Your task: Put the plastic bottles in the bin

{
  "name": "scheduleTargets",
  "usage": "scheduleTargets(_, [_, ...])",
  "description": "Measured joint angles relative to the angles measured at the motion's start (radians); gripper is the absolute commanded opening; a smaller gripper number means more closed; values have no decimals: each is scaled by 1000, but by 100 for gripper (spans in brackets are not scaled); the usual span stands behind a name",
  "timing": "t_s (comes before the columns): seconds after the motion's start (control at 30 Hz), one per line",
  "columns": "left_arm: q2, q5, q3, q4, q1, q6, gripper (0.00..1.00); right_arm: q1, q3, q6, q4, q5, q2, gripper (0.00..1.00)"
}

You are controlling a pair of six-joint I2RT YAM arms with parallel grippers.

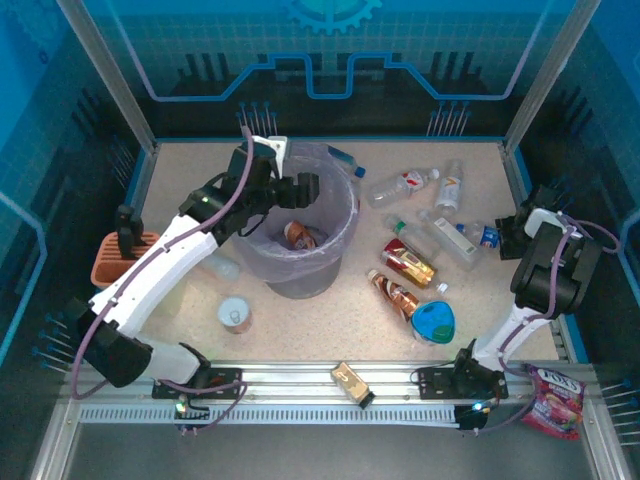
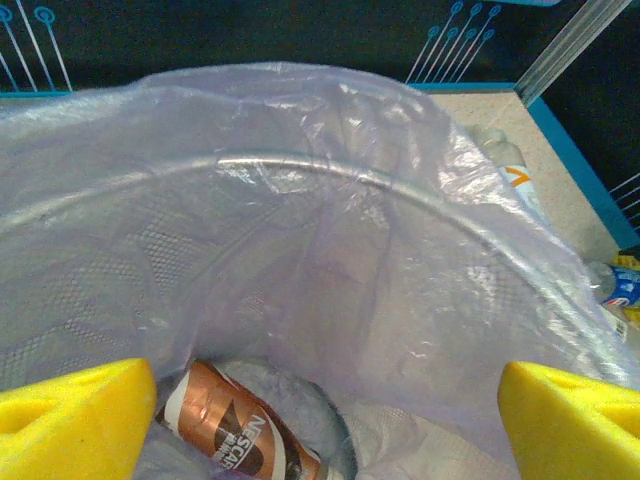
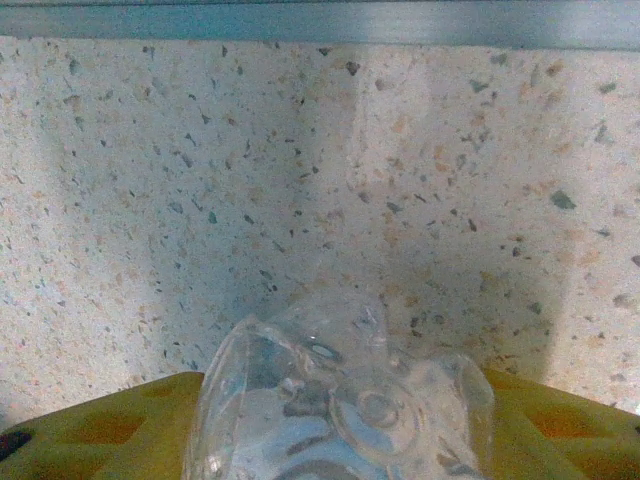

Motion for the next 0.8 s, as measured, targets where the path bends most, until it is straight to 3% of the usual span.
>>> scheduleTargets(0.23, [-26, 56, 12, 0, 0, -8, 90, 0, 34, -51, -10, -8, -31, 49])
scheduleTargets(0.5, [-37, 172, 64, -17, 0, -10, 94, 13, 54, -165, -31, -47, -252, 39])
scheduleTargets(0.8, [-6, 360, 139, -11, -5, 1, 99, 183, 248, -360, -105, -212, -378, 35])
